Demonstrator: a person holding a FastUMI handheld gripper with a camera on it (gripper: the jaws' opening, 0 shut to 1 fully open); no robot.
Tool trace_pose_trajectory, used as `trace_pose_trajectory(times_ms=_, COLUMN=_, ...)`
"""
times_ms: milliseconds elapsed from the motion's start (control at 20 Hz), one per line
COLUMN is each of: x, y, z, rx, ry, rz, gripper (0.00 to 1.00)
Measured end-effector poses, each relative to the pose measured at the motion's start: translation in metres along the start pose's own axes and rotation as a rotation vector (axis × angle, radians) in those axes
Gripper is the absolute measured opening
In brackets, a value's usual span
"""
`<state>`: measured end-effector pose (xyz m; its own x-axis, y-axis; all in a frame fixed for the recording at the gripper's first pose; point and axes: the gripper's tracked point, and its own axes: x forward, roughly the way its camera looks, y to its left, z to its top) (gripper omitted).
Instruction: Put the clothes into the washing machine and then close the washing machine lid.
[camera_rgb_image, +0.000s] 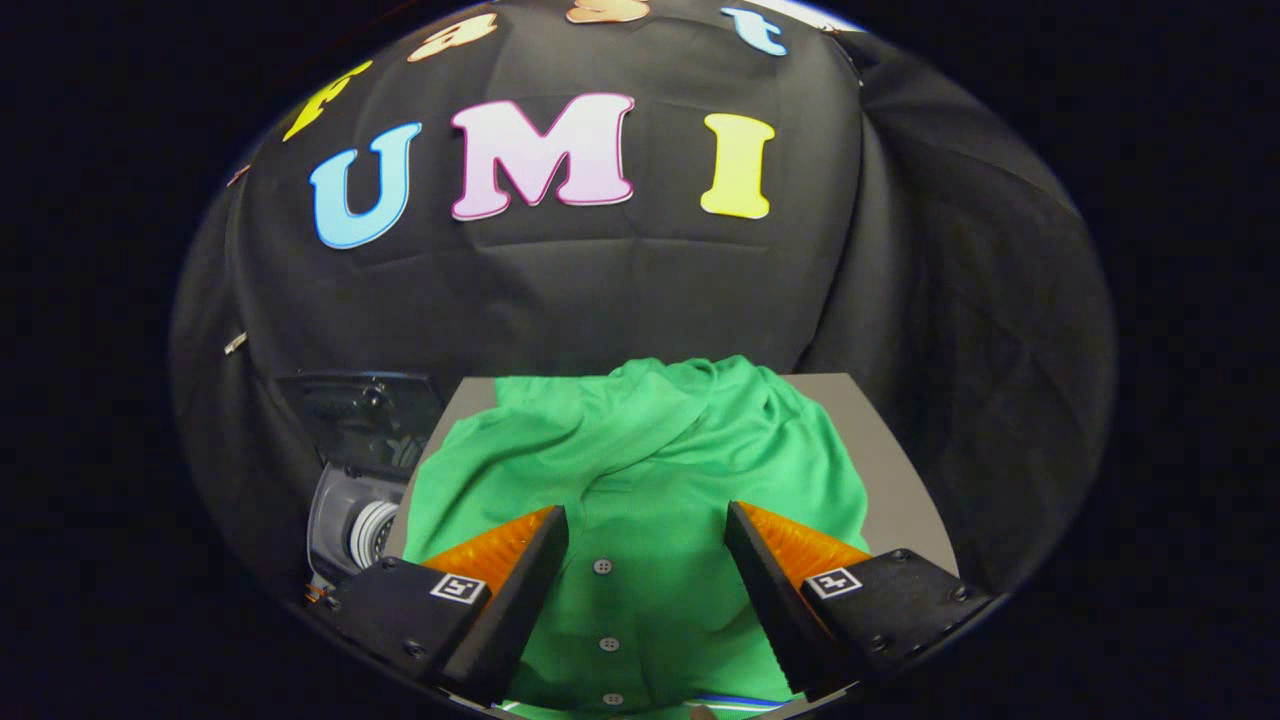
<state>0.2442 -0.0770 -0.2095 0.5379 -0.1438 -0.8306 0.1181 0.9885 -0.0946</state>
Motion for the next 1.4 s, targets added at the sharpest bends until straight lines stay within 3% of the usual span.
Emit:
trace_pose_trajectory(times_ms=400, x=-0.006, y=0.001, z=-0.003, rx=-0.015, ry=0.075, rz=0.024, gripper=1.00)
trace_pose_trajectory(times_ms=550, x=-0.004, y=0.001, z=-0.004, rx=-0.024, ry=0.096, rz=0.024, gripper=0.91)
trace_pose_trajectory(times_ms=600, x=-0.001, y=-0.002, z=-0.004, rx=-0.022, ry=0.097, rz=0.010, gripper=0.79)
trace_pose_trajectory(times_ms=750, x=0.001, y=-0.001, z=-0.003, rx=-0.031, ry=0.100, rz=0.011, gripper=0.16)
trace_pose_trajectory(times_ms=800, x=0.001, y=-0.003, z=-0.004, rx=-0.040, ry=0.099, rz=0.013, gripper=0.16)
trace_pose_trajectory(times_ms=900, x=0.002, y=-0.002, z=-0.001, rx=-0.034, ry=0.087, rz=0.019, gripper=0.05)
trace_pose_trajectory(times_ms=1400, x=-0.028, y=-0.001, z=0.031, rx=0.022, ry=-0.045, rz=0.073, gripper=0.05)
